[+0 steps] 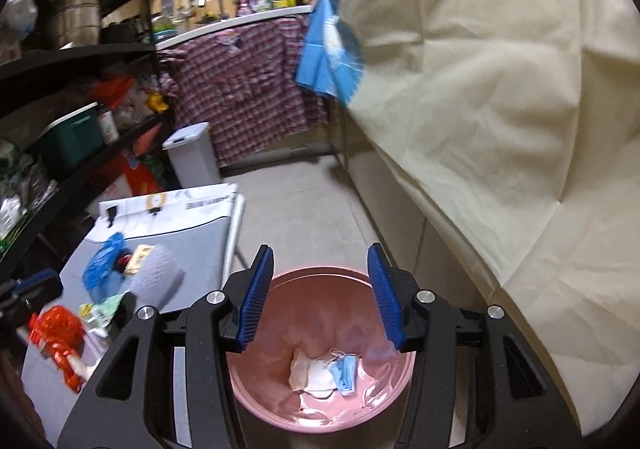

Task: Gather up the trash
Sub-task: 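Grasp the red wrapper with the left gripper while the right grasps bubble wrap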

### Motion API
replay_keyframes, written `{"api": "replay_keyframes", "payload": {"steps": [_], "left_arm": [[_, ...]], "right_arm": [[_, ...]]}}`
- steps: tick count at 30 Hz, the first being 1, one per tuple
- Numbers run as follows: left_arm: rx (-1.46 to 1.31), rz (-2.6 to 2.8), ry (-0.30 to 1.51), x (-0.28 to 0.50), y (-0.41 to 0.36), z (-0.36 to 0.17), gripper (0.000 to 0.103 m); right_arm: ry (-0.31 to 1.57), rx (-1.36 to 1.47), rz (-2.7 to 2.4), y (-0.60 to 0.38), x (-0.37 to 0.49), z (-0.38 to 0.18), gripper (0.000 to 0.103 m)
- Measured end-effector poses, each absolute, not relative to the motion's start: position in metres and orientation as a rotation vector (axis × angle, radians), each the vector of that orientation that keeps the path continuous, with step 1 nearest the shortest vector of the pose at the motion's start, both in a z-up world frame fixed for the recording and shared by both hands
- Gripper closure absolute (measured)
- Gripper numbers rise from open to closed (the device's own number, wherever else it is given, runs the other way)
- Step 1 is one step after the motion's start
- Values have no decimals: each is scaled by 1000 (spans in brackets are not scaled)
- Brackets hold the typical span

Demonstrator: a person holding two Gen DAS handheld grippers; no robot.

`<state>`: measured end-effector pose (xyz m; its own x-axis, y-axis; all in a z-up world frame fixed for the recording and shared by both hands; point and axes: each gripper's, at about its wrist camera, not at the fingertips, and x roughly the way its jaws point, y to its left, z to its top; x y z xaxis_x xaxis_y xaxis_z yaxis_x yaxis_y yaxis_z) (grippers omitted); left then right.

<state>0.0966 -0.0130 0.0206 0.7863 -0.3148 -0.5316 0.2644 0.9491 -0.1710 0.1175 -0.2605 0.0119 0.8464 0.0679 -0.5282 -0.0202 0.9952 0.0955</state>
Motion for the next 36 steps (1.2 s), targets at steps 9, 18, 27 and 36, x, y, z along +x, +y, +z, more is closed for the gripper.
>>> {"api": "replay_keyframes", "payload": {"steps": [9, 18, 27, 36], "left_arm": [[-116, -192, 562, 48, 65, 42, 80], [-177, -38, 556, 20, 126, 21, 80], [-290, 130, 592, 13, 176, -17, 80], [-303, 263, 659, 23, 202, -52, 73]], "right_arm": [[544, 89, 212, -201, 85, 28, 61], [601, 138, 356, -133, 90, 9, 78], [677, 132, 377, -83, 132, -27, 79], [743, 113, 334, -62, 179, -64, 60]]}}
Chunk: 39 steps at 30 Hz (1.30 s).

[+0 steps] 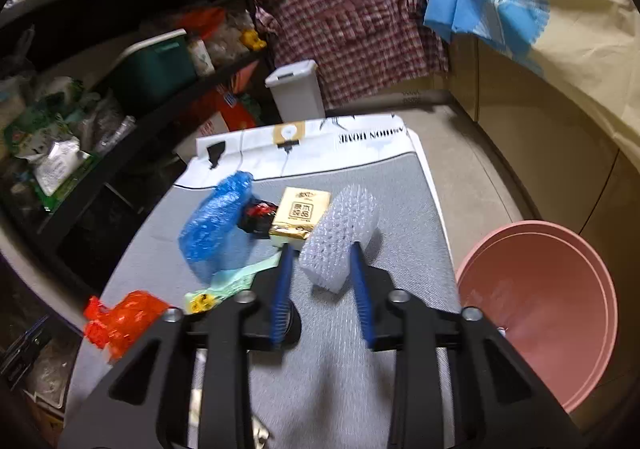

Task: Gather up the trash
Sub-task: 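Grasp the red wrapper with the left gripper while the right grasps bubble wrap, then carry both items over the pink bucket and open both grippers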

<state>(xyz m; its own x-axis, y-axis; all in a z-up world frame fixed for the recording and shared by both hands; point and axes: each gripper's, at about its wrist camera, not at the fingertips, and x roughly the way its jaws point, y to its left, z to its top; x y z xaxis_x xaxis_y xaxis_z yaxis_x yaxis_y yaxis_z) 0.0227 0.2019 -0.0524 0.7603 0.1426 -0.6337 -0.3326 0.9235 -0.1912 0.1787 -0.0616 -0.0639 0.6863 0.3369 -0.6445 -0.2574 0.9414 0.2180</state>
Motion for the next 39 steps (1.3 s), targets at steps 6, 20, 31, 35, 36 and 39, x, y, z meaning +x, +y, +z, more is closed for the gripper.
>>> {"api": "replay_keyframes", "payload": {"steps": [6, 20, 31, 35, 36, 39], "left_arm": [[-295, 334, 725, 31, 215, -74, 62], [-310, 303, 816, 59, 212, -99, 78], [-307, 291, 773, 60, 212, -83, 101], [-295, 288, 753, 54, 207, -74, 101], [-289, 291, 743, 52, 206, -71, 101], [-279, 299, 713, 47, 205, -61, 101]], "right_arm": [[794, 105, 320, -53, 204, -86, 49], [856, 82, 312, -44, 228, -110, 57], [814, 44, 346, -47, 211, -96, 90], [789, 39, 359, -53, 198, -85, 90], [785, 40, 360, -53, 196, -83, 90], [771, 46, 364, -59, 189, -74, 90]]}}
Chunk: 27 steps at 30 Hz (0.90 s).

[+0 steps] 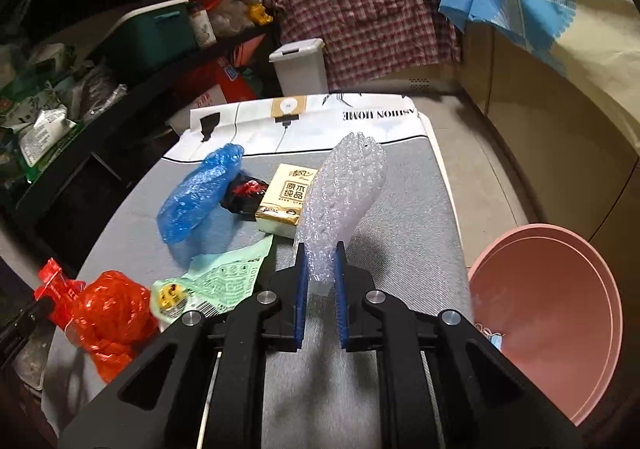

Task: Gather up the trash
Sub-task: 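Carry both items over the pink bucket and open both grippers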

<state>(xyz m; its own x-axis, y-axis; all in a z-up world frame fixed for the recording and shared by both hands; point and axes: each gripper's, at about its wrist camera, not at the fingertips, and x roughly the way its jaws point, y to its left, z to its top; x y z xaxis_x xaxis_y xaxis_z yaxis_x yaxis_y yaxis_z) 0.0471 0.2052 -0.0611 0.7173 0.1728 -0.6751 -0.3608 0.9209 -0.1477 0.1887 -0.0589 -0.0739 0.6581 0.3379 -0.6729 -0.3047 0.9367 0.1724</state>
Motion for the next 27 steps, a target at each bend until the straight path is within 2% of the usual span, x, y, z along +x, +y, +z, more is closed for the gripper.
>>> {"api": "replay_keyframes", "payload": {"steps": [27], "left_arm": [[-224, 205, 580, 16, 149, -7, 101]], "right_arm": [[665, 27, 392, -97, 98, 8, 91]]}}
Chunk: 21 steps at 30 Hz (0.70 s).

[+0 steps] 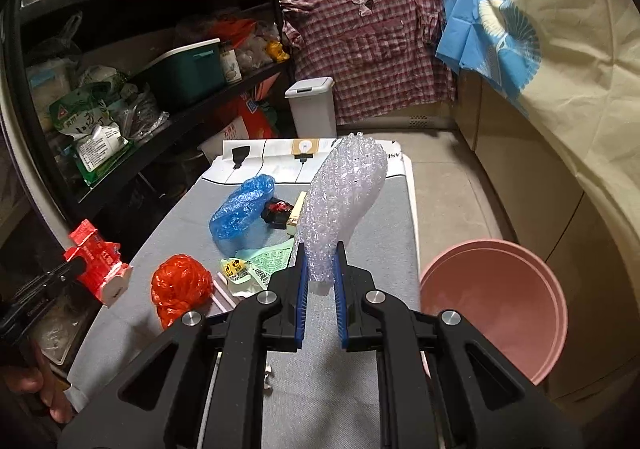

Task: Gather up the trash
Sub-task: 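Carry both items over the pink bucket and open both grippers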

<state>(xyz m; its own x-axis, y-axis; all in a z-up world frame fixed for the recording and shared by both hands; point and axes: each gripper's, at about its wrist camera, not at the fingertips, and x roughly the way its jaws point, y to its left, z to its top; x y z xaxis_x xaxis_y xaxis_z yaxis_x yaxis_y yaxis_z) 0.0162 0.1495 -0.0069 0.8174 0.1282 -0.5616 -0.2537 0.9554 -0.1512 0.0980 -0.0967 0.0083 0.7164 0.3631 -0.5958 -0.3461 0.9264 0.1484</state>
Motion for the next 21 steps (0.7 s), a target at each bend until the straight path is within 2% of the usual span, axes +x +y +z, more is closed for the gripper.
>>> {"api": "replay_keyframes", "payload": {"steps": [21], "left_arm": [[-189, 47, 573, 34, 77, 6, 101]], "right_arm": [[656, 39, 331, -163, 75, 40, 91]]}}
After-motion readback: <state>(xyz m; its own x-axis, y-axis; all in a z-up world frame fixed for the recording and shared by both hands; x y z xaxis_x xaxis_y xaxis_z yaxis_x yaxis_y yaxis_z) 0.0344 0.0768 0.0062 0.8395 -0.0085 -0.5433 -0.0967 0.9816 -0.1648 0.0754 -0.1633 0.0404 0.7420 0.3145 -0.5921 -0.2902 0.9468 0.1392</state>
